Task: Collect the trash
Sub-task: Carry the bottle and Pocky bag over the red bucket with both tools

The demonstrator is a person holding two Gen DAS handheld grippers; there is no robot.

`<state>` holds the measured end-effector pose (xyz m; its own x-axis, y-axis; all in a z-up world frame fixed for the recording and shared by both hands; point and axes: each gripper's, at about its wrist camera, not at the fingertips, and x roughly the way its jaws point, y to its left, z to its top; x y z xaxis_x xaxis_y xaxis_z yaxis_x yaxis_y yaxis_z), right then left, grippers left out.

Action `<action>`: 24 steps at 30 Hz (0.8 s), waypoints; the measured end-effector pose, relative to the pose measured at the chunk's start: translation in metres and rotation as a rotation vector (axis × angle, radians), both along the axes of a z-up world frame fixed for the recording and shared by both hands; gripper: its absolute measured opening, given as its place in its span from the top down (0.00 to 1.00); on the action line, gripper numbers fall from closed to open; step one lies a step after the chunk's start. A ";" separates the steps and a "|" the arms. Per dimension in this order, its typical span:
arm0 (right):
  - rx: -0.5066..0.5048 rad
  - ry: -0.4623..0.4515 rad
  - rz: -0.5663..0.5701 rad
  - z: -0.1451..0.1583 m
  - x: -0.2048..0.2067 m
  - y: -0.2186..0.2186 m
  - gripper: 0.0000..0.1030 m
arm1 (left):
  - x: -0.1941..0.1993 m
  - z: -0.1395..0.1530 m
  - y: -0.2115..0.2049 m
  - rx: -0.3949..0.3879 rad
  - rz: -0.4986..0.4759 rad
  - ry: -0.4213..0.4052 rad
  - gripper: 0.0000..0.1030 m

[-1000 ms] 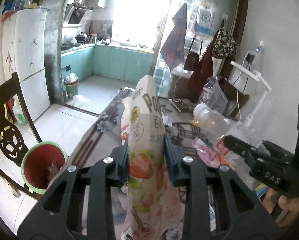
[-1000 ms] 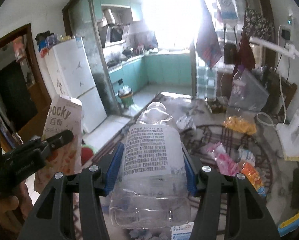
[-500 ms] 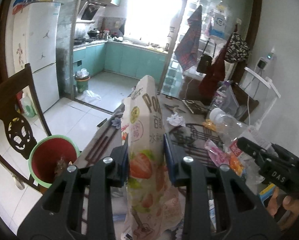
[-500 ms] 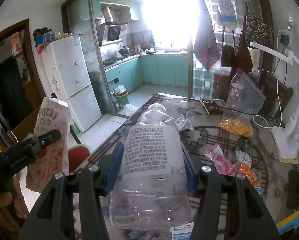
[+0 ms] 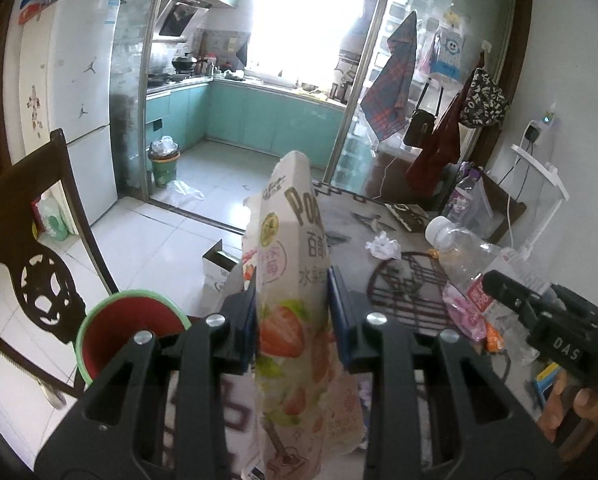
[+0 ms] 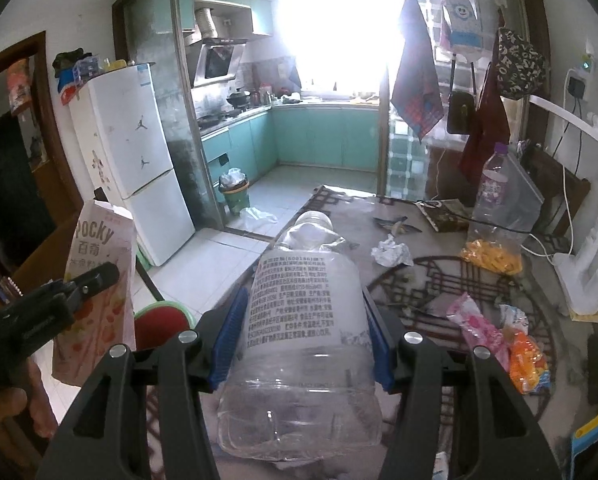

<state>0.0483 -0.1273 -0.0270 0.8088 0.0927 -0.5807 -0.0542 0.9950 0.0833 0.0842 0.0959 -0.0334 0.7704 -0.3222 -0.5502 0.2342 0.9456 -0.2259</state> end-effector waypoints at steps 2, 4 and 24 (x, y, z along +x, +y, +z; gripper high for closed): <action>-0.004 0.011 -0.001 -0.003 0.007 0.014 0.49 | 0.009 -0.002 0.011 -0.005 -0.008 0.010 0.71; -0.007 0.029 0.002 -0.006 0.016 0.029 0.49 | 0.018 -0.005 0.024 -0.005 -0.011 0.020 0.71; 0.021 0.180 0.157 -0.056 0.097 0.179 0.49 | 0.073 -0.039 0.156 0.021 0.093 0.110 0.71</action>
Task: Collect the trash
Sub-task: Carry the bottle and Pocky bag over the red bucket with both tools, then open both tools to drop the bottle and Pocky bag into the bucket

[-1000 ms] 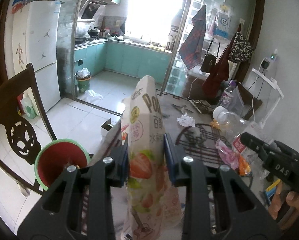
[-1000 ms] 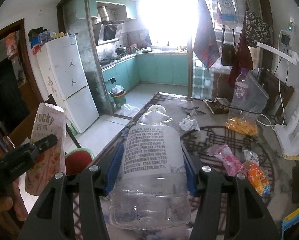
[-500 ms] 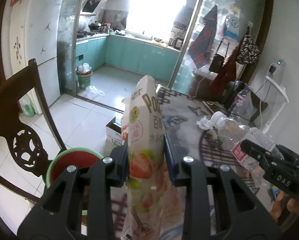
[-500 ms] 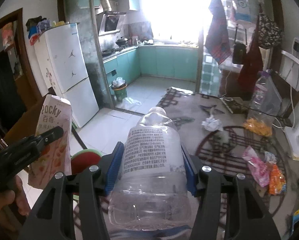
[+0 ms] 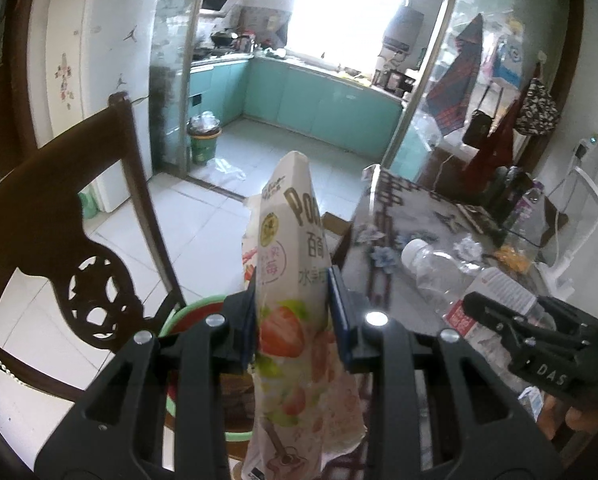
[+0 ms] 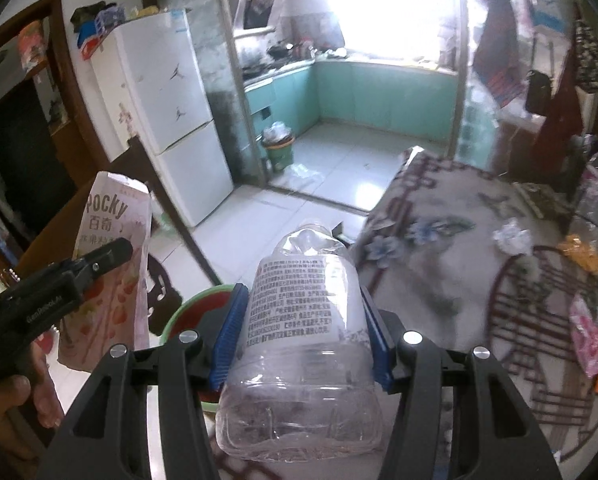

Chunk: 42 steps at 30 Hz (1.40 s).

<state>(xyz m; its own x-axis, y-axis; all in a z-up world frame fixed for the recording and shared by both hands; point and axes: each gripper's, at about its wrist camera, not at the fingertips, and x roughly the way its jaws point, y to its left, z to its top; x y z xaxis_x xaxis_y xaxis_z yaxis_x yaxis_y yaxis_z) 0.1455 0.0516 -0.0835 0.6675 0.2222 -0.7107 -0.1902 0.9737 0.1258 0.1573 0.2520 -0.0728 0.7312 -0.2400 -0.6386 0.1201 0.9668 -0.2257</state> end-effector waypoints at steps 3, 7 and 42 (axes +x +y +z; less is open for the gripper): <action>0.004 0.037 0.025 -0.011 0.011 0.017 0.49 | 0.008 -0.008 0.014 -0.001 0.014 0.027 0.71; 0.019 0.090 0.062 -0.026 0.027 0.034 0.49 | 0.017 -0.014 0.029 -0.005 0.027 0.042 0.71; -0.038 0.097 0.073 -0.031 0.043 0.053 0.54 | 0.043 -0.039 0.050 -0.034 0.052 0.080 0.51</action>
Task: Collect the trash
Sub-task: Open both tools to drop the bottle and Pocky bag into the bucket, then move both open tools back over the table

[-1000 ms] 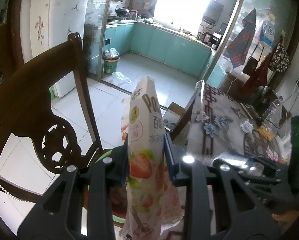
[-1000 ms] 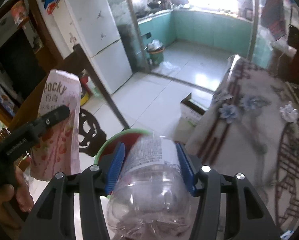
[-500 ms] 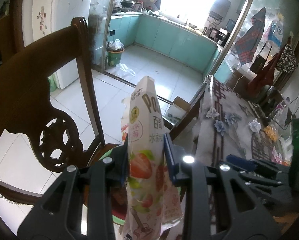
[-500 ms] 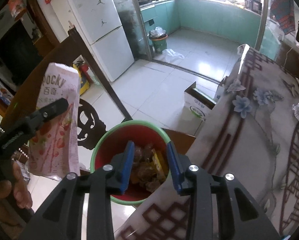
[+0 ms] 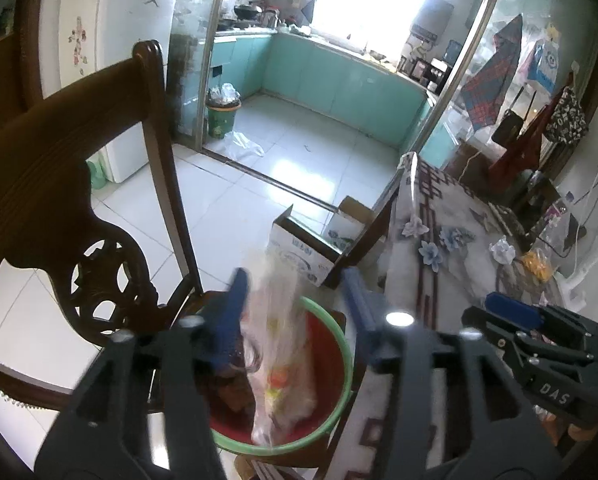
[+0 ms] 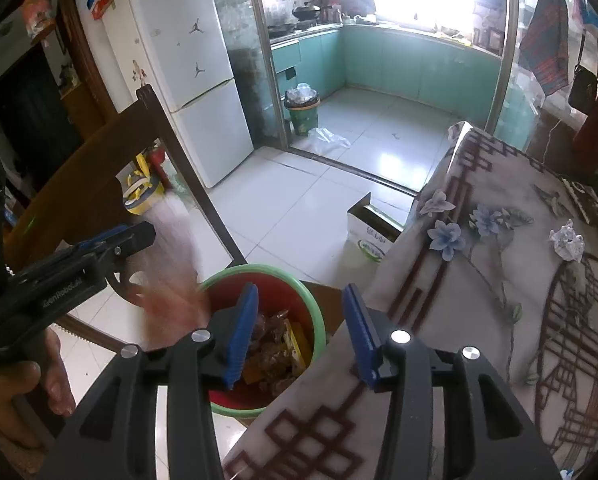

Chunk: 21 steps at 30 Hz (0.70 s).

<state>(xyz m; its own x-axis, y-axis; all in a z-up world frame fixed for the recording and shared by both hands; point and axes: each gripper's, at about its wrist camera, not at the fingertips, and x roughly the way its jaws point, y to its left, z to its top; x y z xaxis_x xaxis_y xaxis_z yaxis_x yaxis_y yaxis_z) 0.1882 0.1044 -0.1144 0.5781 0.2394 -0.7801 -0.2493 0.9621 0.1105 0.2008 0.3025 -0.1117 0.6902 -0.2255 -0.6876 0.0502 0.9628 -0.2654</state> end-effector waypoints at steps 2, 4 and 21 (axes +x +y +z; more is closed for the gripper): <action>-0.001 -0.009 0.001 0.003 -0.003 0.001 0.54 | -0.003 0.002 0.000 -0.002 0.004 -0.004 0.51; 0.000 -0.017 0.002 0.007 -0.006 0.000 0.54 | -0.008 0.006 0.000 0.002 0.004 -0.012 0.51; 0.035 -0.071 -0.048 0.026 -0.058 -0.042 0.53 | -0.050 0.030 -0.044 0.029 -0.061 -0.062 0.51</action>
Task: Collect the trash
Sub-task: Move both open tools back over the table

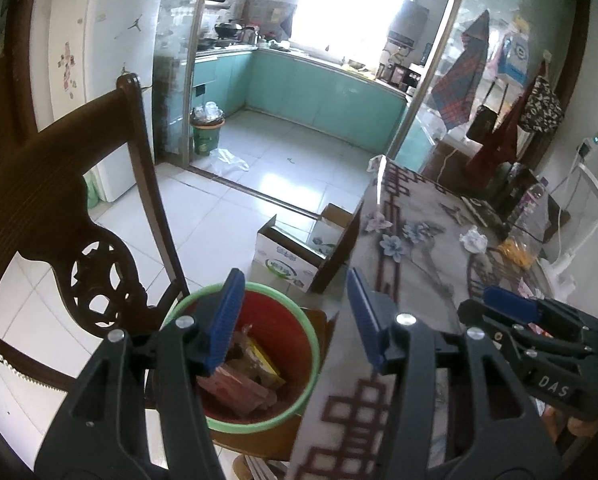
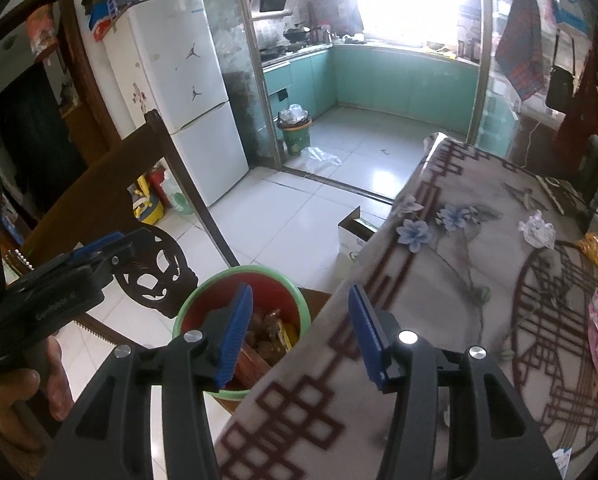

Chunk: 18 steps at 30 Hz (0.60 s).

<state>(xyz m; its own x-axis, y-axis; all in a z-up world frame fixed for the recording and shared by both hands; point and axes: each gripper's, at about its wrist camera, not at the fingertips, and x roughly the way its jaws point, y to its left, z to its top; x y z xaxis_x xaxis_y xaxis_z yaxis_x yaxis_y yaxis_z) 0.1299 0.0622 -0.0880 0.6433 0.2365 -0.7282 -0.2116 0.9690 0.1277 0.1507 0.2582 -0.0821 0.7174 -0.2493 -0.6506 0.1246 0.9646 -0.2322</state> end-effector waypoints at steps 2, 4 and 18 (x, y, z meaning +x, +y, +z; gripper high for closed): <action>0.007 -0.004 -0.009 0.000 -0.008 -0.010 0.52 | -0.005 0.001 -0.009 0.007 -0.007 -0.002 0.51; 0.013 -0.005 -0.016 0.000 -0.017 -0.022 0.50 | -0.012 0.003 -0.020 0.012 -0.014 -0.005 0.51; -0.057 0.082 -0.185 -0.016 -0.110 -0.195 0.36 | -0.078 -0.001 -0.177 -0.032 -0.176 0.022 0.50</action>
<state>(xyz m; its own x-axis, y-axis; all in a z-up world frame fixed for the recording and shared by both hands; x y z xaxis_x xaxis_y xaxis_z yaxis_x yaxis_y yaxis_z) 0.0197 -0.1331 -0.1039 0.6101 0.0767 -0.7886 -0.0209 0.9965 0.0807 0.0724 0.0816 -0.0827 0.6462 -0.3909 -0.6554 0.2854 0.9203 -0.2675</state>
